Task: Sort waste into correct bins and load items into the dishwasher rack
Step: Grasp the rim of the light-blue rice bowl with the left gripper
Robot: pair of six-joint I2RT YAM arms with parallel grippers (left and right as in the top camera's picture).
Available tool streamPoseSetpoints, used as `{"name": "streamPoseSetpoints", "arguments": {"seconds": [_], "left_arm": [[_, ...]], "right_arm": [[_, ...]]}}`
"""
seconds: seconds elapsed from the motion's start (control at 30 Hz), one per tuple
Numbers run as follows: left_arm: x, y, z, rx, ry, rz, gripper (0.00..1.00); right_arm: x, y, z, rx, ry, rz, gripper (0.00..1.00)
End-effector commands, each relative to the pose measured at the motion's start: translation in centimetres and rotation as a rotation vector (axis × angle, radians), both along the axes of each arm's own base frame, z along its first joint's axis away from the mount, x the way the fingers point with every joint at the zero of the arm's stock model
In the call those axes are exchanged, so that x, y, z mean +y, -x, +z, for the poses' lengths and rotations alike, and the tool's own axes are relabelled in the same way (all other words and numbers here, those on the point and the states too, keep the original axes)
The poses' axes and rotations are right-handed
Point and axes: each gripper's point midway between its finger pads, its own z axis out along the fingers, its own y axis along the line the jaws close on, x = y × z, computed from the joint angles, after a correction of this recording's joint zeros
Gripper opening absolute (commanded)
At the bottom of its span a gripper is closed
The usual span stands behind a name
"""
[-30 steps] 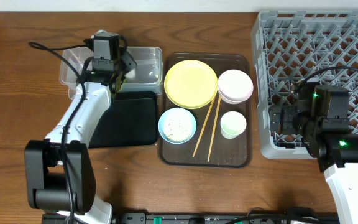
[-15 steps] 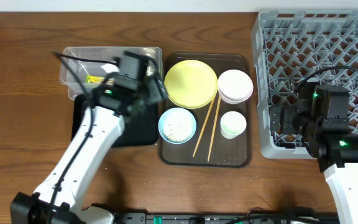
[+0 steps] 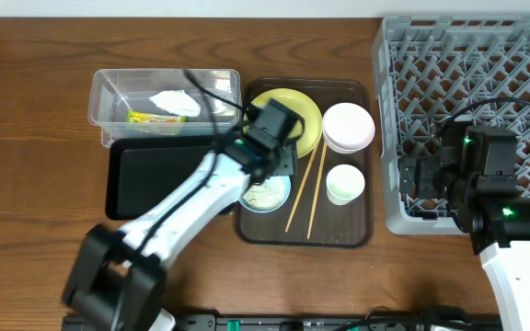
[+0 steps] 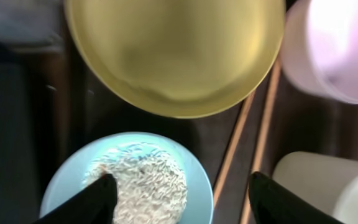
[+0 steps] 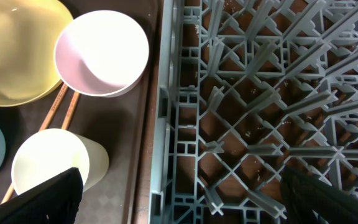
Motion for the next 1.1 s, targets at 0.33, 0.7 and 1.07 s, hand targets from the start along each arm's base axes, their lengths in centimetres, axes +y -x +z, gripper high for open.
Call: {"name": "streamPoseSetpoints", "arguments": {"seconds": [0.33,0.7,1.07], "left_arm": [[-2.3,2.3,-7.0,0.112,-0.113,-0.087,0.51],[-2.6,3.6,-7.7,0.143,-0.142,-0.115,0.31],[-1.6,4.6,-8.0,0.189,-0.179,-0.115,0.06]], "right_arm": [[0.5,-0.3,0.7,-0.018,0.001,0.024,0.99],[0.5,-0.3,0.7,-0.017,0.001,0.024,0.99],[0.5,-0.3,0.7,-0.017,0.001,0.024,0.99]]}}
